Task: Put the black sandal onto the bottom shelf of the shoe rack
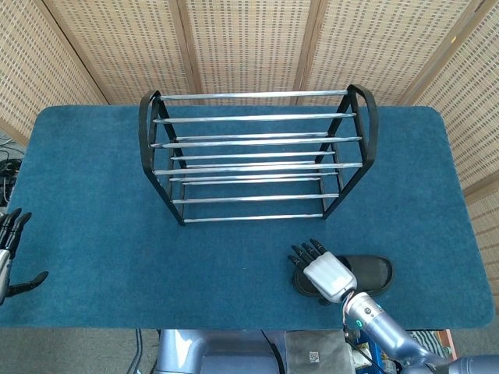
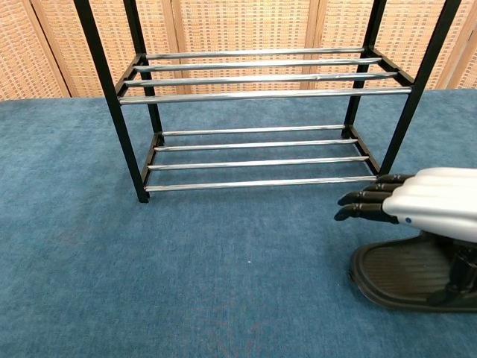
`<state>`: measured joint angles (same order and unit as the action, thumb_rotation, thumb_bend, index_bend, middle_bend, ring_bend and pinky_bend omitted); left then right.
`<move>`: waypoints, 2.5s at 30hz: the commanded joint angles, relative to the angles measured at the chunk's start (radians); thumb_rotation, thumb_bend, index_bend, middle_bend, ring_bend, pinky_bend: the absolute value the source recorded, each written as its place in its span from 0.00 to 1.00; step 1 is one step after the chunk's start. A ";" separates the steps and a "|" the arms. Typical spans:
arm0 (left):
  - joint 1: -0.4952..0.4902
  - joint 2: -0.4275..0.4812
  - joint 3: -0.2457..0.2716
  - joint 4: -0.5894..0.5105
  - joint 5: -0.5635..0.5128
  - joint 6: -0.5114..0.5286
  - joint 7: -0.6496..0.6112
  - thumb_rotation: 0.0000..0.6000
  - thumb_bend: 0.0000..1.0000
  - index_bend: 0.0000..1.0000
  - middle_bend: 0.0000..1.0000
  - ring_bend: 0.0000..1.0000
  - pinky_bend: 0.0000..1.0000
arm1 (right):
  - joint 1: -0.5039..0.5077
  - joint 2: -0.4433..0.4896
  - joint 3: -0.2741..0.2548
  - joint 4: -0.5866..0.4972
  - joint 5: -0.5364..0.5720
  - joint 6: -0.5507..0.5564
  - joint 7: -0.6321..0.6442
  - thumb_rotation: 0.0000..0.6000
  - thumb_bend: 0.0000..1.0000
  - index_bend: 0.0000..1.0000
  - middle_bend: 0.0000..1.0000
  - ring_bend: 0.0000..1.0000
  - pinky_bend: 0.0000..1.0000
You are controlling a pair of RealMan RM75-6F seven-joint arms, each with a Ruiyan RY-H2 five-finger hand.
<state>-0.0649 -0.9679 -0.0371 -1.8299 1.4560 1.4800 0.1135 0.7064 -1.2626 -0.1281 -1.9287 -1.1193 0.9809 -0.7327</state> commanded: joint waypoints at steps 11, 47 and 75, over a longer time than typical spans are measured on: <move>-0.003 -0.003 0.003 0.001 0.005 -0.005 0.010 1.00 0.18 0.00 0.00 0.00 0.00 | -0.028 -0.043 -0.004 0.064 0.125 0.042 -0.096 1.00 0.00 0.00 0.00 0.00 0.00; -0.008 -0.010 0.004 0.004 0.005 -0.009 0.026 1.00 0.18 0.00 0.00 0.00 0.00 | -0.071 -0.125 -0.013 0.213 0.151 0.055 -0.153 1.00 0.00 0.00 0.00 0.00 0.00; -0.017 -0.012 0.004 0.006 0.000 -0.024 0.025 1.00 0.18 0.00 0.00 0.00 0.00 | 0.020 -0.055 -0.111 0.380 -0.696 0.132 0.221 1.00 0.52 0.51 0.52 0.53 0.52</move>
<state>-0.0805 -0.9804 -0.0323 -1.8243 1.4578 1.4574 0.1390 0.6502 -1.3555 -0.2075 -1.5780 -1.6469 1.1160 -0.6177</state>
